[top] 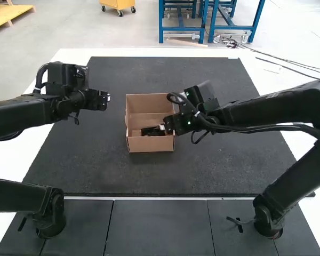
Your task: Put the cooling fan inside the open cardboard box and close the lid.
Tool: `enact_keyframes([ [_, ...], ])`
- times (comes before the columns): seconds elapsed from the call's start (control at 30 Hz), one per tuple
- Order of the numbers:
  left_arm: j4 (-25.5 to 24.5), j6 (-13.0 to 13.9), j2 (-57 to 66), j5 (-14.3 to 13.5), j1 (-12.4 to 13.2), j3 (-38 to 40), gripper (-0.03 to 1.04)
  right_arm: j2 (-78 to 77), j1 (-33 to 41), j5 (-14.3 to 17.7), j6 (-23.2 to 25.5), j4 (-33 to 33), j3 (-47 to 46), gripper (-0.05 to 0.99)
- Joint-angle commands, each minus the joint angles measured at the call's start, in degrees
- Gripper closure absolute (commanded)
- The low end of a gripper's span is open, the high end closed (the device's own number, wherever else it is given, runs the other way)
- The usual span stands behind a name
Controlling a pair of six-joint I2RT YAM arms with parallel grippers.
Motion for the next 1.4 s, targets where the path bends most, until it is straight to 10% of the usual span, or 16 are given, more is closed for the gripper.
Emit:
enact_keyframes([
  [0.0, 0.7, 0.7, 2.0, 0.5, 0.2, 4.7, 0.04, -3.2, -1.3, -0.7, 0.1, 0.3, 0.0, 0.03],
  [0.4, 0.5, 0.7, 11.2, 0.7, -3.2, 14.5, 0.04, -7.4, -3.4, -0.2, -1.8, -1.4, 4.3, 0.03],
  [0.87, -0.9, 2.0, 17.0, 0.8, -8.4, 20.3, 0.04, -7.4, -9.1, -0.4, -8.3, -20.2, 18.4, 0.03],
  [1.37, -9.8, 5.2, 17.3, 1.5, -12.0, 21.5, 0.04, -7.5, -12.3, -6.4, -8.7, -29.1, 25.4, 0.03],
])
